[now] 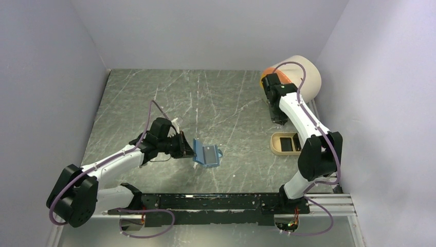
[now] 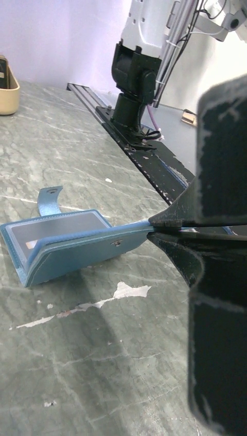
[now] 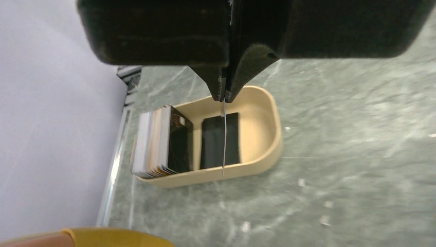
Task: Put the credit cards into the card holder
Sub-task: Pick up the credit card from the storage box, then insert the credit card into the card holder.
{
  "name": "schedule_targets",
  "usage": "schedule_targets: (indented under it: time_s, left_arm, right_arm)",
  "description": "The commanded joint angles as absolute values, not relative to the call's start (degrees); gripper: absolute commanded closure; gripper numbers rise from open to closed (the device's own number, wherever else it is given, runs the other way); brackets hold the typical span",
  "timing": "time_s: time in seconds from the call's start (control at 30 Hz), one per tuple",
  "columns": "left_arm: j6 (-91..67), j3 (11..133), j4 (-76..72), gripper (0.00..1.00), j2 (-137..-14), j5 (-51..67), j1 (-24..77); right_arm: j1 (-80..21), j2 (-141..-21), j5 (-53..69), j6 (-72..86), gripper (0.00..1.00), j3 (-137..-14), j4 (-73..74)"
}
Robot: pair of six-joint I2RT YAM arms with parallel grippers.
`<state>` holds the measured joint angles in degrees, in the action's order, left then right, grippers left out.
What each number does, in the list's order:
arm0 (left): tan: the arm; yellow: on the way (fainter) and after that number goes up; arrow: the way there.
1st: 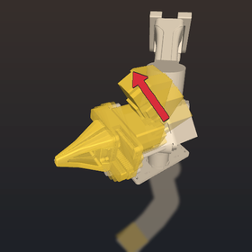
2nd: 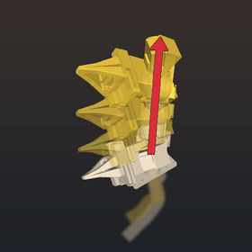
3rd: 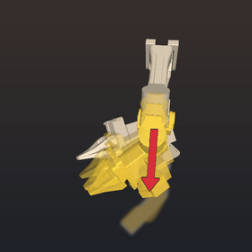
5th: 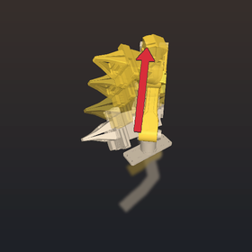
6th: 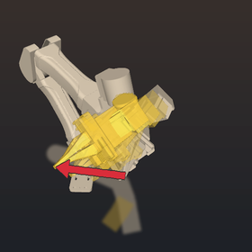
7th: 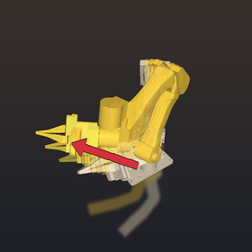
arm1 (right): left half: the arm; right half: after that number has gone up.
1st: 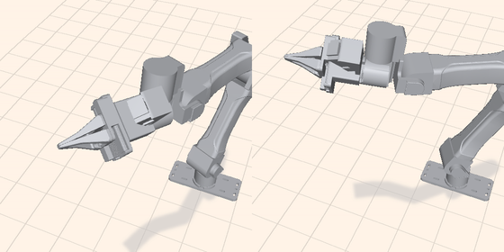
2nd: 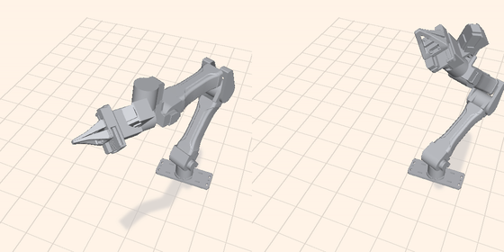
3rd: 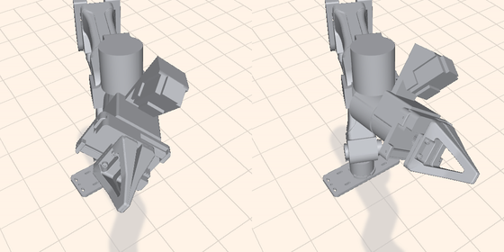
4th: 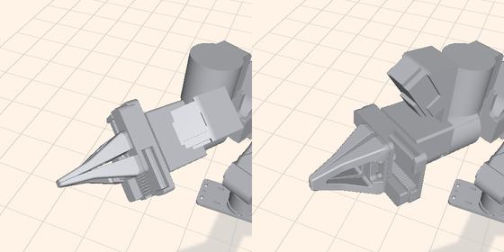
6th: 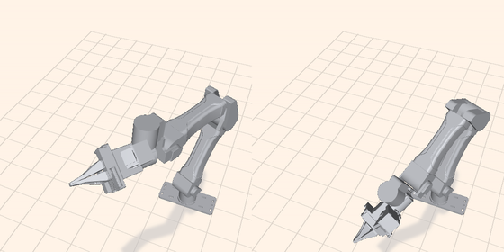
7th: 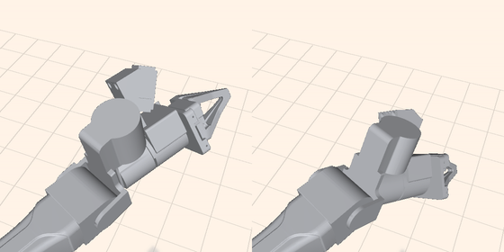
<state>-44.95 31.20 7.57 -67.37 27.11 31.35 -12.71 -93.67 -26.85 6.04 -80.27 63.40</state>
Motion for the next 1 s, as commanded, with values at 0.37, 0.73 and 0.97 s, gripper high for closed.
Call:
schedule_targets:
  time_s: [0.37, 0.73, 0.97]
  left_arm:
    - [-61.4, 26.1, -3.4, 0.91, -68.3, 25.1, 31.8]
    - [-57.4, 27.4, 5.2, 0.74, -66.6, 20.2, 31.8]
    - [-55.9, 28.1, 7.0, 0.75, -68.6, 18.3, 31.8]
  right_arm:
    - [-24.2, -85.4, -5.1, 17.5, 1.0, -83.3, 49.0]
    - [-26.3, -77.2, 25.2, 32.6, 1.0, -58.9, 19.4]
    - [-29.1, -80.5, 30.4, 37.7, 1.0, -50.5, 9.6]
